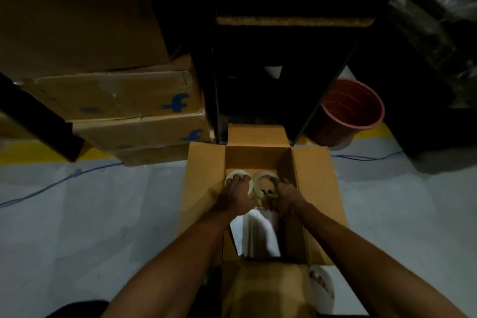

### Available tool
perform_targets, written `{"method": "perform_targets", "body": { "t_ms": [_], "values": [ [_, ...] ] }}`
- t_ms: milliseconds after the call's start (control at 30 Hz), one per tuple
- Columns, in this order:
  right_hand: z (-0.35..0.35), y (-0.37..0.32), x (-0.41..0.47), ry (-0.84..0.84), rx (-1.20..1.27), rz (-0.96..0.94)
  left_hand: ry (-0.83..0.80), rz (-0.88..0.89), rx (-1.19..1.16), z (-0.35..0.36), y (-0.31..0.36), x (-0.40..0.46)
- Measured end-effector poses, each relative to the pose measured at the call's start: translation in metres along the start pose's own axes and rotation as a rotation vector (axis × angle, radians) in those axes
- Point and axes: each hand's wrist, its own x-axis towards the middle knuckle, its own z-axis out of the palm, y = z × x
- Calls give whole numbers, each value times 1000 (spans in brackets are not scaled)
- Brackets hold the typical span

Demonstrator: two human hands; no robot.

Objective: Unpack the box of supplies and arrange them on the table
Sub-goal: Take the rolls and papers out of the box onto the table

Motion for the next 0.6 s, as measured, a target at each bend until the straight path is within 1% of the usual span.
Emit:
{"method": "perform_targets", "body": {
  "t_ms": [133,267,333,433,500,600],
  "values": [
    [9,13,27,22,-1,20,-18,-47,26,15,-9,21],
    [21,19,51,47,-5,12,-19,-23,67,33,-20,42],
    [36,23,64,27,38,35,-35,-34,78,44,-26,51],
    [64,33,80,3,175,63,-55,-55,103,52,-27,55],
    [82,38,90,8,195,60,-56,-89,120,56,-23,56],
    [92,42,100,47,187,29,-8,-98,203,66,-18,67]
  ]
}}
